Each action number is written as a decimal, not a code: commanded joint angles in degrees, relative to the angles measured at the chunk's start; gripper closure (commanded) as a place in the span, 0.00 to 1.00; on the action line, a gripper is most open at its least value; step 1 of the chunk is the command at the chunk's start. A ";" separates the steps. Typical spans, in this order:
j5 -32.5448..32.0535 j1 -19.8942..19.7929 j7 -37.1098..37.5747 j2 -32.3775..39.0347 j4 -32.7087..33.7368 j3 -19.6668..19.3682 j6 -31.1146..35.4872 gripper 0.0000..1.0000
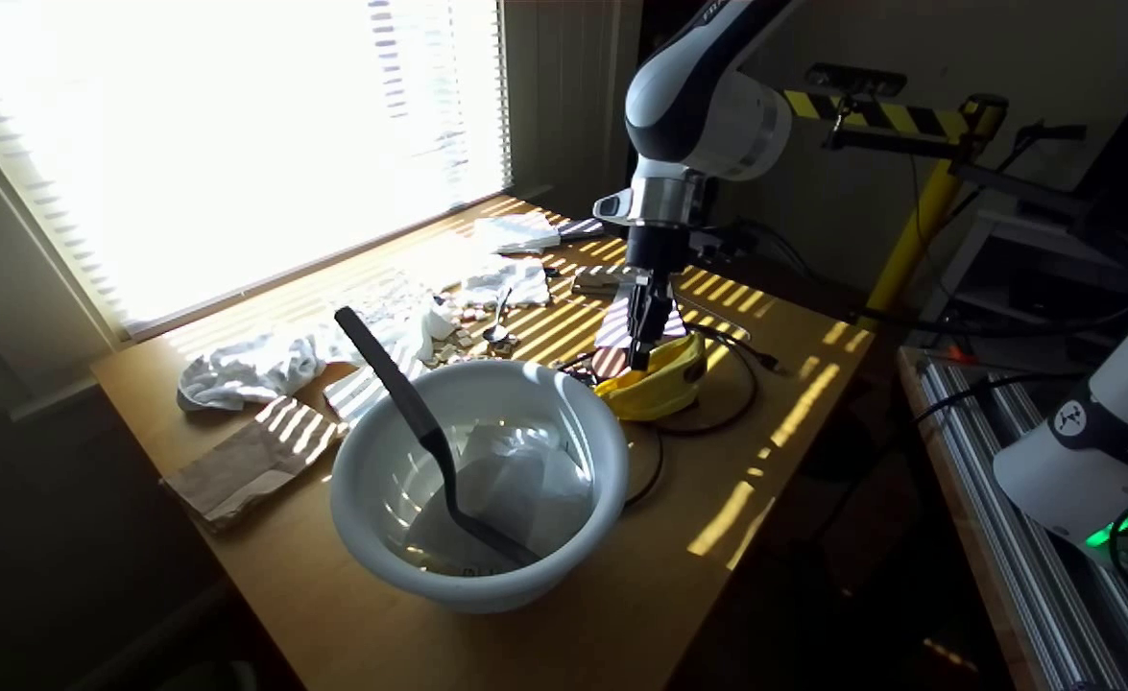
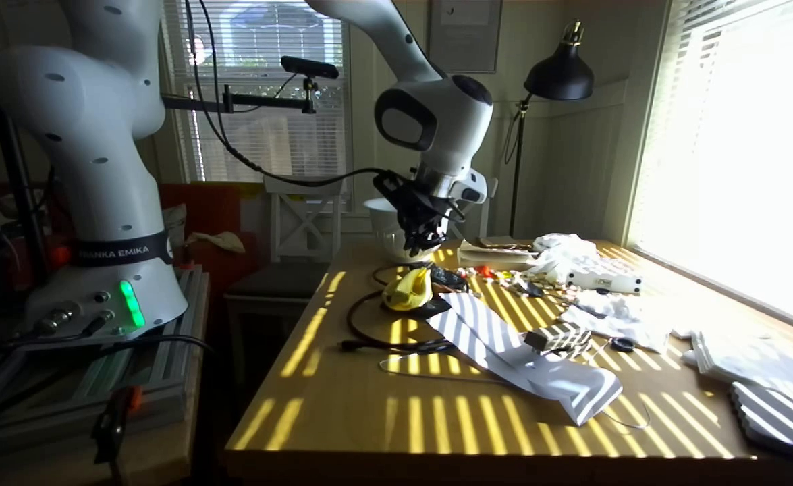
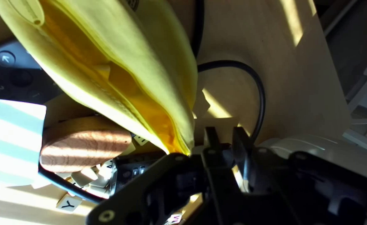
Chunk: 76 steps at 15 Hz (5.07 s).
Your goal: Open up the case, then place two white objects inside
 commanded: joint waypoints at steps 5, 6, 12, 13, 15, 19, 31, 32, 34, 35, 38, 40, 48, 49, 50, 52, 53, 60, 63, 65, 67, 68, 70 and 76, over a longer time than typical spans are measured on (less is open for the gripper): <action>0.00 0.50 -4.38 1.06 1.07 -0.36 -0.48 1.00; -0.64 0.37 -6.41 1.49 1.58 -0.40 -0.81 1.00; -6.64 1.13 -16.31 3.62 1.95 -0.90 0.20 1.00; -8.12 1.31 -17.08 4.04 1.84 -0.90 1.48 1.00; -9.64 1.03 -17.66 4.65 1.90 -0.57 4.60 1.00; -10.05 0.03 -17.73 5.32 2.00 0.19 8.69 1.00; -15.40 0.25 -14.73 7.80 1.13 0.10 10.96 1.00; -15.65 0.10 -14.57 7.37 1.12 0.24 10.21 1.00; -15.87 0.05 -14.71 6.57 0.80 0.40 10.09 1.00; -16.50 0.70 -14.12 6.48 0.31 0.04 12.49 1.00; -16.16 1.08 -12.84 6.77 -0.30 0.46 20.20 1.00; -18.13 1.89 -10.80 7.74 -0.92 0.13 25.20 1.00; -21.13 -0.41 -6.47 6.90 -0.84 3.16 15.65 1.00; -20.71 -0.74 -6.54 6.46 -0.52 3.51 13.94 1.00; -21.67 -0.18 -5.41 6.46 -0.21 2.95 12.81 1.00; -23.75 1.04 -2.53 6.86 0.77 1.46 10.02 1.00; -24.00 1.14 -1.86 6.88 1.01 1.32 9.25 1.00; -24.76 0.96 0.80 6.99 2.15 1.35 6.05 0.55; -24.45 0.63 0.14 6.83 2.54 1.56 6.12 0.32; -24.44 0.57 0.13 6.83 3.05 1.52 6.16 0.20; -24.50 0.63 0.40 6.92 3.49 1.41 6.25 0.06; -24.56 0.68 0.52 6.92 3.60 1.33 6.33 0.00; -24.69 0.76 0.88 7.00 3.89 1.15 6.21 0.00; -19.17 -1.32 0.01 4.61 3.65 2.73 7.48 0.00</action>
